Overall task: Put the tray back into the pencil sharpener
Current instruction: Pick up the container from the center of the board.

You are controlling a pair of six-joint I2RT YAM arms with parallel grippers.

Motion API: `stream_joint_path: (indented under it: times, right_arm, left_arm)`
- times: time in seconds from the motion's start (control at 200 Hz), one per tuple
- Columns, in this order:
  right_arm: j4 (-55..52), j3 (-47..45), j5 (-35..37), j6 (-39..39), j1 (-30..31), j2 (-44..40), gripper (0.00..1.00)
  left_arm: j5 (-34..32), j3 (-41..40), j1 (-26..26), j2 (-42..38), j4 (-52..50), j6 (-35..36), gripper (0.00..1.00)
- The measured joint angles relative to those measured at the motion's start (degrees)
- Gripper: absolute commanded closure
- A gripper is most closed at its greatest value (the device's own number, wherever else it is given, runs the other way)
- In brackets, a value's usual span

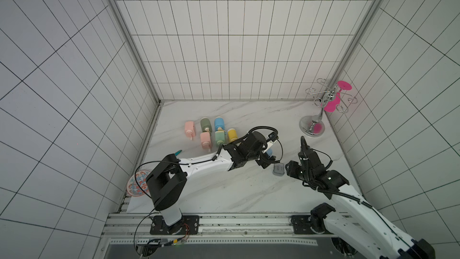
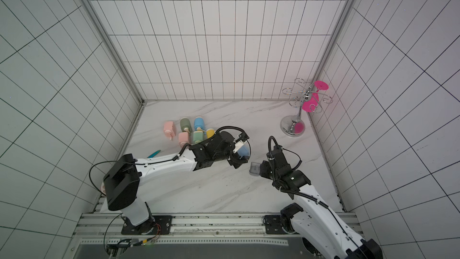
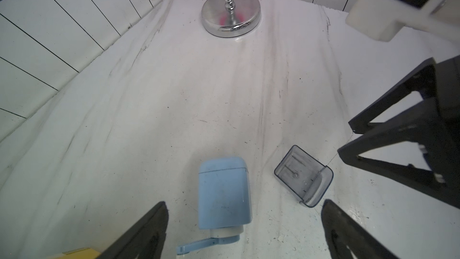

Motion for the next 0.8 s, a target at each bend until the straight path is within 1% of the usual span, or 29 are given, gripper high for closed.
stream_joint_path:
  times: [0.125, 0.22, 0.31, 0.37, 0.45, 0.57, 0.615, 0.725, 0.8]
  right_arm:
    - [3.1, 0.0, -0.1, -0.7, 0.0, 7.2, 0.59]
    - [5.6, 0.0, -0.2, -1.4, -0.5, 12.4, 0.61]
    - [8.2, 0.0, -0.5, -2.2, -1.0, 17.0, 0.66]
    - [9.8, 0.0, -0.9, -2.7, -1.2, 20.1, 0.71]
    - [11.6, 0.0, -1.8, -3.1, -1.2, 23.1, 0.75]
    - [13.4, 0.0, -2.4, -3.9, -1.3, 25.8, 0.86]
    - [13.7, 0.1, -2.4, -4.0, -1.3, 26.0, 0.91]
    - [14.3, 0.2, -2.8, -4.9, -1.5, 26.2, 1.0]
    - [13.8, 0.3, -3.0, -5.5, -1.5, 26.0, 1.0]
  left_arm:
    - [-1.9, -0.4, 0.0, -0.5, 0.1, -1.2, 0.03]
    - [-3.8, -2.8, 0.0, -2.7, 0.5, -2.6, 0.03]
    - [-5.3, -5.7, 0.0, -6.1, 1.3, -3.7, 0.03]
    - [-6.1, -7.2, 0.0, -8.3, 1.9, -4.4, 0.03]
    - [-7.1, -9.2, 0.0, -11.3, 2.8, -5.3, 0.03]
    - [-8.3, -11.5, 0.0, -14.8, 3.8, -6.1, 0.03]
    - [-8.7, -12.3, 0.0, -15.9, 4.1, -6.4, 0.03]
    - [-9.5, -13.6, 0.0, -17.9, 4.4, -6.5, 0.03]
    - [-10.4, -14.6, 0.0, -19.5, 4.5, -6.6, 0.03]
